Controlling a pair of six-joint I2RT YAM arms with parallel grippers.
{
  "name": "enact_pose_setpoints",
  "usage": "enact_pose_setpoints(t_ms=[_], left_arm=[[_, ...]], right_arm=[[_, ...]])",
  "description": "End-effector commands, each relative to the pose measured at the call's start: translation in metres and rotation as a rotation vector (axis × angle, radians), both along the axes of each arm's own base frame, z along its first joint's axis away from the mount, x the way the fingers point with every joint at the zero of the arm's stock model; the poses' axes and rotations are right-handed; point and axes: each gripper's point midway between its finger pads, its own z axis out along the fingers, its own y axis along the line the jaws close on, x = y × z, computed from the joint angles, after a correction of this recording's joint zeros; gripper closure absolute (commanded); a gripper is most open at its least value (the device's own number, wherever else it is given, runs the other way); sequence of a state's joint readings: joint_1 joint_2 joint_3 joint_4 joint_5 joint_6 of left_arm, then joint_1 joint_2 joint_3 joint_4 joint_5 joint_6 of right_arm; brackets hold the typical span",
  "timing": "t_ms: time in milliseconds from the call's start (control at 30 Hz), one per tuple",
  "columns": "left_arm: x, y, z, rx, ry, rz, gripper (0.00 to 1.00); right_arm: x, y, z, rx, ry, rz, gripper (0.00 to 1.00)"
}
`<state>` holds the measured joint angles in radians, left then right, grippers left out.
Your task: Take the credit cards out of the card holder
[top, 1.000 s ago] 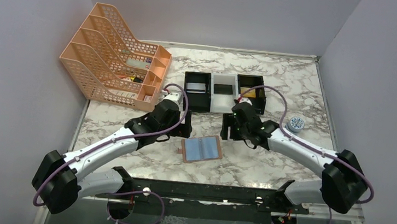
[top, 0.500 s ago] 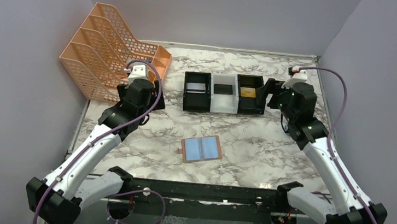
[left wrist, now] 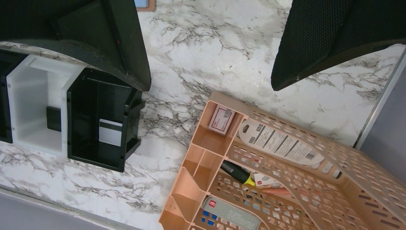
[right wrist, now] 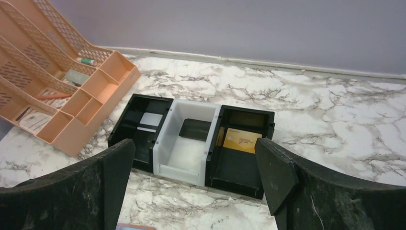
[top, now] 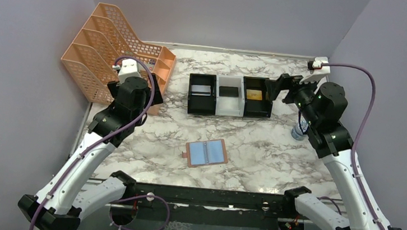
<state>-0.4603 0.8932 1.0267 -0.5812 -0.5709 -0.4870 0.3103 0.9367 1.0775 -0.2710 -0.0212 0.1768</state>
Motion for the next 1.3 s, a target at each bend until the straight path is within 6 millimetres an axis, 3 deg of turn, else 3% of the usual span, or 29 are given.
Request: enact_pose_setpoints(t_ms=[0, 1267], left_arm=[[-0.002, 0.011, 0.02, 0.026, -0.031, 0.041, 0.01], [0.006, 0.007, 0.025, 0.054, -0.022, 0.02, 0.01]], right_arm=[[-0.003, 0.0, -0.003, -0.031, 0.019, 0.01, 0.01], [0.001, -0.015, -0.015, -0.083, 0.066, -0.067, 0.0]])
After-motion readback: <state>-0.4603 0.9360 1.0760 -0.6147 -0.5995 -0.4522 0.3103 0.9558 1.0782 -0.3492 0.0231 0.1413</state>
